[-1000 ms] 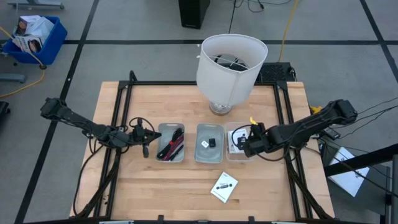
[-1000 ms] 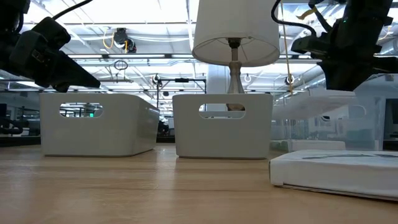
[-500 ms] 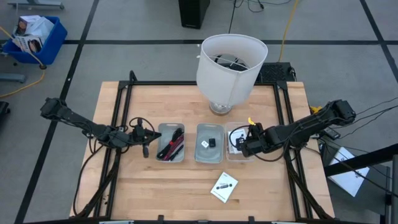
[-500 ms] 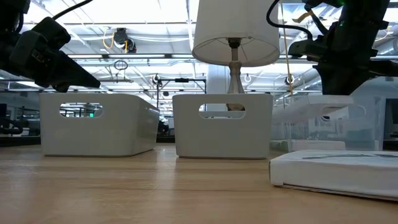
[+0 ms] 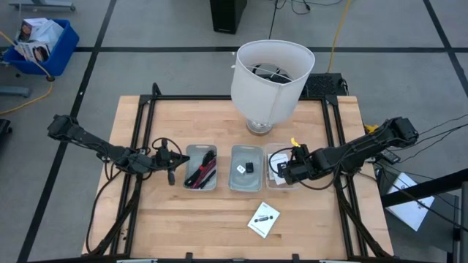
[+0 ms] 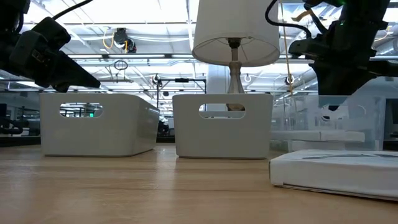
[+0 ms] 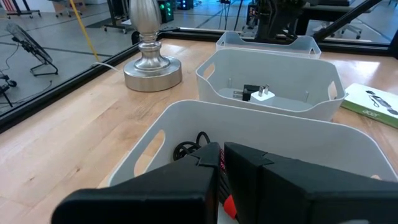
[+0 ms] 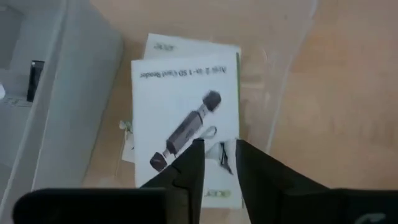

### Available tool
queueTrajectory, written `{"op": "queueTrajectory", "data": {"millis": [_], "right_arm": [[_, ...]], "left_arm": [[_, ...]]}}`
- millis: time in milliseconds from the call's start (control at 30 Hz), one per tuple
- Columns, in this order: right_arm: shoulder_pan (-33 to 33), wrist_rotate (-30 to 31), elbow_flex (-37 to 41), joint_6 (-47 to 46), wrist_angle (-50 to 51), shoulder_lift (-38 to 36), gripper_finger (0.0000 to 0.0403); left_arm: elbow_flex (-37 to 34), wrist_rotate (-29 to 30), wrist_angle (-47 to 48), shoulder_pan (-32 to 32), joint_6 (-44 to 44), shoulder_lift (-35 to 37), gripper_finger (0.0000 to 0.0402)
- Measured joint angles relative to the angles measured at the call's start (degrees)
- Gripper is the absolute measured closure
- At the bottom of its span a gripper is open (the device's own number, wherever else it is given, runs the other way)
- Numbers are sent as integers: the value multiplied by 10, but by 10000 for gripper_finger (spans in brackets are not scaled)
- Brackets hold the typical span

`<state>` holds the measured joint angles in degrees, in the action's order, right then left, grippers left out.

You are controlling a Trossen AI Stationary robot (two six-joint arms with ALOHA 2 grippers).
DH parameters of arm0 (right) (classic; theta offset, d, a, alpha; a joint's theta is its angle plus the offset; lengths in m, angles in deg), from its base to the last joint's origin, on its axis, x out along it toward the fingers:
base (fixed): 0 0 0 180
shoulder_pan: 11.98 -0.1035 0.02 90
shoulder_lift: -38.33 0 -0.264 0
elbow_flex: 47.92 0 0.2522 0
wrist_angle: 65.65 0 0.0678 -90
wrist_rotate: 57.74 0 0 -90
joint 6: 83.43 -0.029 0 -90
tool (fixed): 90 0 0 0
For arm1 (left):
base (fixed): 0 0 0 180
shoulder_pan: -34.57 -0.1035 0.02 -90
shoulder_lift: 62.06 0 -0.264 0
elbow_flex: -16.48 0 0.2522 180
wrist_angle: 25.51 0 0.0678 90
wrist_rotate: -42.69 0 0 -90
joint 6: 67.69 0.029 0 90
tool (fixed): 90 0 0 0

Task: Pick and place items into bin
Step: Put the white card reader box into the transparent bin

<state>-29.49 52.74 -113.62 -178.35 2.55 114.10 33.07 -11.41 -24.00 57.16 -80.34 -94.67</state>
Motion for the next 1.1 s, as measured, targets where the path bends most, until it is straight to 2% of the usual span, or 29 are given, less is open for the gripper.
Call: {"op": "queueTrajectory", "data": {"millis": [100, 300, 367, 433, 533, 633, 700, 767, 867, 1000, 1100], "right_arm": [[-10, 37, 0, 36, -8, -10, 310], [-48, 173, 0, 171, -77, -63, 300], [-61, 202, 0, 284, -139, -88, 300], [-72, 199, 0, 435, -223, -107, 300], [-93, 142, 0, 637, -375, -118, 300], [-114, 12, -2, 852, -492, -101, 300], [-128, -72, -2, 954, -507, -76, 300], [-144, -104, -1, 979, -495, -46, 300], [-162, -112, -1, 959, -489, -1, 300], [-189, -171, 0, 961, -493, 64, 300], [-210, -178, -1, 935, -496, 113, 300]], "left_arm": [[0, 0, 1, 0, 1, 0, 371], [0, 0, 1, 0, 3, 0, 371], [0, 0, 1, 0, 4, 0, 371], [0, 0, 1, 0, 6, 0, 371], [0, 0, 1, 0, 7, 0, 371], [0, 0, 1, 0, 7, 0, 371], [0, 0, 1, 0, 10, 0, 371], [0, 1, 0, 0, 10, 0, 371], [0, 1, 0, 0, 10, 0, 371], [0, 1, 0, 0, 2, 0, 371], [0, 1, 1, 0, -1, 0, 371]]}}
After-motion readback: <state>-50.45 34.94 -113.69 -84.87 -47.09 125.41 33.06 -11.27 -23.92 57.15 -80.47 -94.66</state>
